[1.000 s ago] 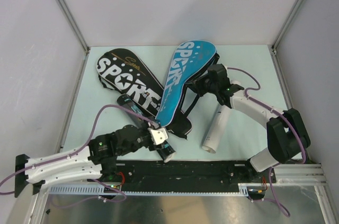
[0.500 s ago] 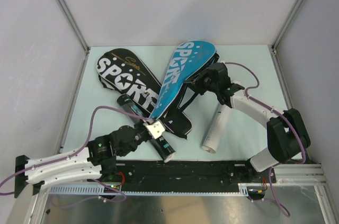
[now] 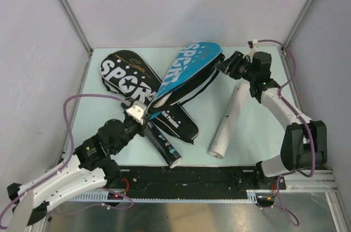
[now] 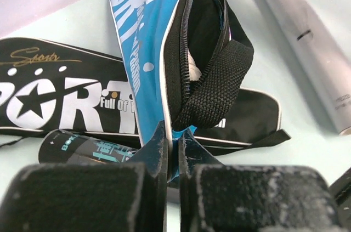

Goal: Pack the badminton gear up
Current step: Pick up the racket bag from the center of the board, then adjust the racket bag at the center of the board.

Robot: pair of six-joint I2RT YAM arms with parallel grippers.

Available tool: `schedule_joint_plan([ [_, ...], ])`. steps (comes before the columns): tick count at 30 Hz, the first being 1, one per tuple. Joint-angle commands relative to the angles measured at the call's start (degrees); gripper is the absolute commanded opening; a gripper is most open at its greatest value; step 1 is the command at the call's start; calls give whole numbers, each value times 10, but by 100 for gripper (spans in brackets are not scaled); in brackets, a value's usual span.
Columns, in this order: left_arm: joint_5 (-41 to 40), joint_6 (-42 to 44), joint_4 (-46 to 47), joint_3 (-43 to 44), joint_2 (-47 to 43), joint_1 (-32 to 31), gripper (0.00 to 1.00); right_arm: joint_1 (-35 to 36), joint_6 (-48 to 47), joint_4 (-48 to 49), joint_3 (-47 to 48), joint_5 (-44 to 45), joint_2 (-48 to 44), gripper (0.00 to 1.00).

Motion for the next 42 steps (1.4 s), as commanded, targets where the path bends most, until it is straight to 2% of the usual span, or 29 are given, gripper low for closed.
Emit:
schedule_joint_plan([
  [1,50,-108,-8,49,-39,42,0,-61,-94,88,19,-82,41,51],
  [6,98,-153,-37,77,-64,72,0,-102,-84,110,45,-100,114,53],
  [9,119,-171,-61,94,-73,78,0,-112,-41,134,59,-87,160,55],
  [13,124,-196,-82,107,-91,79,0,-119,28,148,63,-39,201,48],
  [20,137,-221,-89,109,-112,80,0,-83,85,195,99,-16,290,46],
  [26,145,-223,-89,105,-113,80,0,-51,131,283,138,-29,351,46],
  [34,157,-220,-94,102,-111,80,0,-38,132,331,165,-18,351,46],
  [42,174,-220,-101,97,-108,80,0,-48,150,363,169,-10,342,40],
])
